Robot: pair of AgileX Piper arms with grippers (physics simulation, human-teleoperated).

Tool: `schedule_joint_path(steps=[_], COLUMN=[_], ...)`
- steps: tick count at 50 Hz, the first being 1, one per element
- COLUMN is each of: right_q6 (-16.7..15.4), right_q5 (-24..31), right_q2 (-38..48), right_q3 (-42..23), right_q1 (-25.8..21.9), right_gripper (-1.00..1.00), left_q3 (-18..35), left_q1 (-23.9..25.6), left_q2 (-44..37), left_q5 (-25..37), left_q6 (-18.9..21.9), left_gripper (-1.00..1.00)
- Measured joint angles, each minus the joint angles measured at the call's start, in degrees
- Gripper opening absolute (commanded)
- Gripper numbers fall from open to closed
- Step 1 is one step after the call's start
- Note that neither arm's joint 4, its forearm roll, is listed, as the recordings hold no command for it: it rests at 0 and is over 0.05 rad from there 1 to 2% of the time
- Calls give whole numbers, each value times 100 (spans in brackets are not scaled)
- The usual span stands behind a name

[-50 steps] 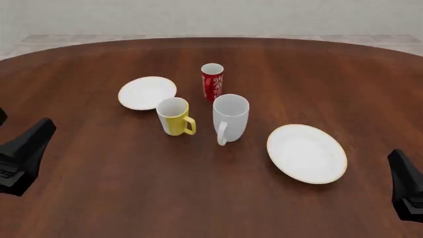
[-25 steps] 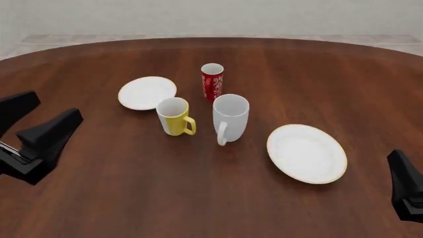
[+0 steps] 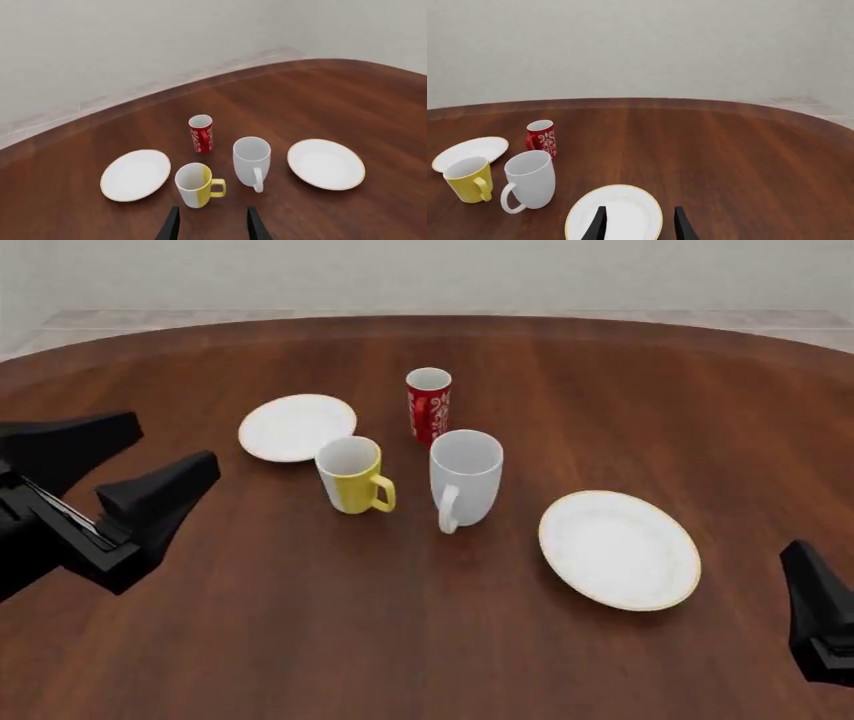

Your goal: Put the white mug on the left plate.

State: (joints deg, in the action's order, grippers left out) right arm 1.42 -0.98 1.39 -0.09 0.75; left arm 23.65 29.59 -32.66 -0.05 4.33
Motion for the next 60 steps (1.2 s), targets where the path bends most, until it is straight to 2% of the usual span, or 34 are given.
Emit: schedule_joint_path(steps=[60], right_q6=[67], right_q5=[-16], right_q2=[47], right_q3=[2], right_q1=[69], right_gripper=[100], left_q3=[957], left_q1=[889], left_q2=[-1636], left_q5=[-107], left_q6=[45], left_gripper=[100])
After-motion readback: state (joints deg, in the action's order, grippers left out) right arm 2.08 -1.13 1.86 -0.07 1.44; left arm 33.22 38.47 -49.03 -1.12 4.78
